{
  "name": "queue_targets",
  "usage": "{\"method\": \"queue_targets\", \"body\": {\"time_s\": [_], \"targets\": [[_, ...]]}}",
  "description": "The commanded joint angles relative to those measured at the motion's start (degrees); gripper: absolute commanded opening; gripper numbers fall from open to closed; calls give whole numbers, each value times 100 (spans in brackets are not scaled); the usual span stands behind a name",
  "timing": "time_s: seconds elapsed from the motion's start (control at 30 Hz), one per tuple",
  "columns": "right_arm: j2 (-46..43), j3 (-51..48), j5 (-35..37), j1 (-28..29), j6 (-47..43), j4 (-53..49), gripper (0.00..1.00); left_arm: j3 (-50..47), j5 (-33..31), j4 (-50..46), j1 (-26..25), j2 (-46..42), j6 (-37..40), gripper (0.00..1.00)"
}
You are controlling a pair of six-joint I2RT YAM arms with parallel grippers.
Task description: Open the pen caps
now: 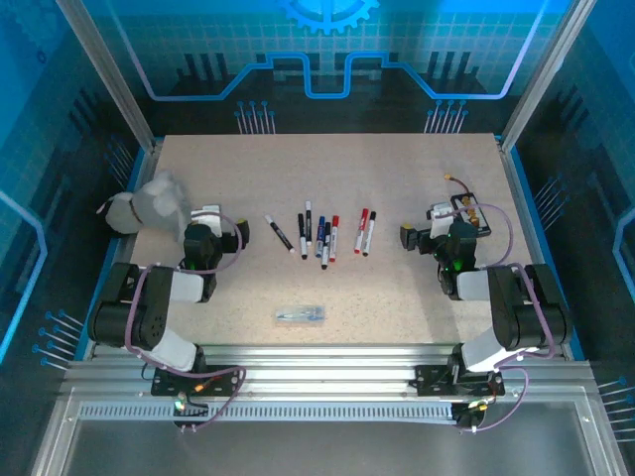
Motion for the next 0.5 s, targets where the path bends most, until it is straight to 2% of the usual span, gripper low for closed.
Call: {"method": "queue_targets", "body": {"time_s": [0.0,0.47], "targets": [[39,113,80,74,-86,73,100,132,190,-29,60,8,89,99],[41,131,150,73,-48,40,100,132,190,-26,60,10,92,99]]}}
